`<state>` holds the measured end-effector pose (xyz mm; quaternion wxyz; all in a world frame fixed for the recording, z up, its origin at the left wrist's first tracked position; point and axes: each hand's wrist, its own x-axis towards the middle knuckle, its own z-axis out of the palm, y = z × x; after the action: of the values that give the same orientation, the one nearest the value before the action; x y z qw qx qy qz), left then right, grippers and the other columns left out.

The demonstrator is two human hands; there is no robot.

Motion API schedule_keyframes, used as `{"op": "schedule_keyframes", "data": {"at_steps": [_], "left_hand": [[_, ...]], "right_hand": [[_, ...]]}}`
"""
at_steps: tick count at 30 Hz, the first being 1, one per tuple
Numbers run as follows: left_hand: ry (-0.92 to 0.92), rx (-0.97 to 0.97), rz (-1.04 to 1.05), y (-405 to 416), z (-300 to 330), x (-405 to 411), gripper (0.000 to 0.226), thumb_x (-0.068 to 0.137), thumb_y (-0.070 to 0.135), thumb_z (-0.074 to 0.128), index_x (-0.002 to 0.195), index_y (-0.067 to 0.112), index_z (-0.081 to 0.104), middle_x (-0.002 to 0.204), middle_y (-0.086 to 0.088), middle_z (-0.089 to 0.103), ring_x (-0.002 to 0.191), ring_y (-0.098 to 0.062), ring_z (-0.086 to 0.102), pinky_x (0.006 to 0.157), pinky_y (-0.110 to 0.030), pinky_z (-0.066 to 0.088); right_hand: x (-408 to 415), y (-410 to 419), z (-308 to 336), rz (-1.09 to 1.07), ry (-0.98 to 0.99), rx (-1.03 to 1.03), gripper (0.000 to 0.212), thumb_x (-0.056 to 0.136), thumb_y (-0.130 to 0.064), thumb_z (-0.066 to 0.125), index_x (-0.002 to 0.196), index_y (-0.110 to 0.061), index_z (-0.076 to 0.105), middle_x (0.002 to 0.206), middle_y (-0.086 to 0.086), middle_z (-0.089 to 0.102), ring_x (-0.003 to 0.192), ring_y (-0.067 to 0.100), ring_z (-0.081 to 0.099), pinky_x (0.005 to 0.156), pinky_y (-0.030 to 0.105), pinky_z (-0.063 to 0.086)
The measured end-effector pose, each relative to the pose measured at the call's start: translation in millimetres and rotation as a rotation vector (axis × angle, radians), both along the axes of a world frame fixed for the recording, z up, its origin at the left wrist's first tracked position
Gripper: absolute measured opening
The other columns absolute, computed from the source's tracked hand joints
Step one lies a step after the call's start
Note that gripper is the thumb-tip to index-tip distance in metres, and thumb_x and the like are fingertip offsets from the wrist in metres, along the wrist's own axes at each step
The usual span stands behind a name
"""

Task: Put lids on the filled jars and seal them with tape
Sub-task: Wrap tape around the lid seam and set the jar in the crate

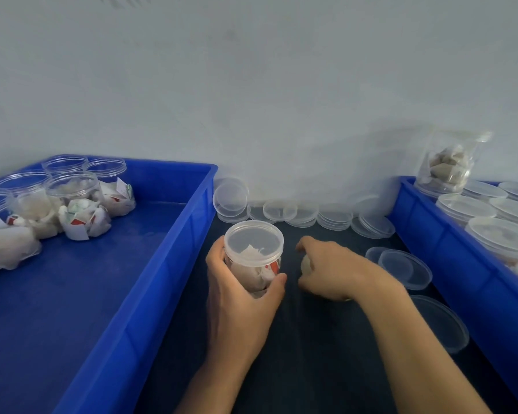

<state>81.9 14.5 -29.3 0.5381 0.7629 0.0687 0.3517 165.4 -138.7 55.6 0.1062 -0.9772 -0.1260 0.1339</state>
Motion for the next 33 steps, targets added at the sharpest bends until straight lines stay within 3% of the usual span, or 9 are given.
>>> {"op": "schedule_keyframes", "data": {"at_steps": [3,5,8,10,14,20,26,33], "left_hand": [[-0.057,0.021,0.025,-2,8,-4,0.112,0.068,0.053,0.086,0.157,0.039,0.022,0.159,0.01,0.04,0.147,-0.006,0.044,0.112,-0.029,0.044],[-0.144,0.105,0.07,-3,15,-7,0.102,0.073,0.054,0.08,0.158,0.031,0.028,0.16,0.007,0.04,0.152,-0.009,0.039,0.117,-0.028,0.04],[-0.334,0.362,0.167,-5,17,-9,0.066,0.086,0.04,0.078,0.143,0.014,0.057,0.154,-0.007,0.049,0.154,-0.024,0.04,0.118,-0.036,0.042],[-0.413,0.485,0.248,-8,18,-9,0.042,0.091,0.034,0.076,0.125,0.01,0.071,0.139,-0.01,0.058,0.138,-0.029,0.053,0.109,-0.042,0.048],[-0.407,0.481,0.274,-16,20,-11,0.03,0.097,0.036,0.071,0.114,0.012,0.077,0.11,-0.003,0.066,0.11,-0.011,0.051,0.086,-0.039,0.051],[-0.387,0.39,0.179,-19,29,-15,0.032,0.099,0.04,0.068,0.117,0.016,0.078,0.108,0.004,0.07,0.109,0.0,0.049,0.086,-0.034,0.052],[-0.381,0.421,0.14,-20,30,-14,0.022,0.097,0.038,0.071,0.105,0.021,0.083,0.107,0.011,0.074,0.11,-0.011,0.061,0.091,-0.042,0.049],[-0.371,0.352,0.119,-17,30,-14,0.02,0.096,0.034,0.074,0.105,0.019,0.083,0.107,0.013,0.076,0.11,-0.011,0.062,0.089,-0.044,0.053]], "right_hand": [[-4,-16,22,0.026,-0.064,0.212,0.033,0.095,-0.031,0.06,0.126,-0.039,0.058,0.092,-0.013,0.07,0.083,0.012,0.07,0.073,0.037,0.058],[-10,-22,36,0.059,-0.07,0.358,0.018,0.101,-0.03,0.057,0.113,-0.042,0.065,0.08,-0.011,0.075,0.076,0.008,0.075,0.078,0.043,0.064],[-22,-25,54,0.127,-0.074,0.513,0.013,0.103,-0.033,0.062,0.104,-0.042,0.07,0.082,-0.012,0.075,0.078,0.008,0.077,0.089,0.045,0.061],[-29,-26,63,0.174,-0.048,0.565,0.012,0.101,-0.032,0.067,0.107,-0.042,0.072,0.086,-0.009,0.076,0.082,0.008,0.078,0.092,0.043,0.06],[-41,-27,76,0.304,0.043,0.448,0.038,0.096,-0.024,0.076,0.124,-0.049,0.068,0.104,-0.011,0.075,0.095,0.008,0.074,0.097,0.037,0.059],[-50,-15,77,0.302,-0.019,0.264,0.053,0.083,-0.03,0.084,0.123,-0.057,0.061,0.101,-0.021,0.065,0.09,0.0,0.066,0.087,0.034,0.06],[-53,-7,76,0.319,-0.088,0.271,0.049,0.08,-0.038,0.084,0.119,-0.056,0.058,0.102,-0.037,0.059,0.092,-0.01,0.061,0.082,0.033,0.06],[-53,-9,77,0.306,-0.053,0.343,0.056,0.077,-0.033,0.087,0.118,-0.059,0.06,0.102,-0.022,0.068,0.092,-0.003,0.068,0.084,0.036,0.062]]}}
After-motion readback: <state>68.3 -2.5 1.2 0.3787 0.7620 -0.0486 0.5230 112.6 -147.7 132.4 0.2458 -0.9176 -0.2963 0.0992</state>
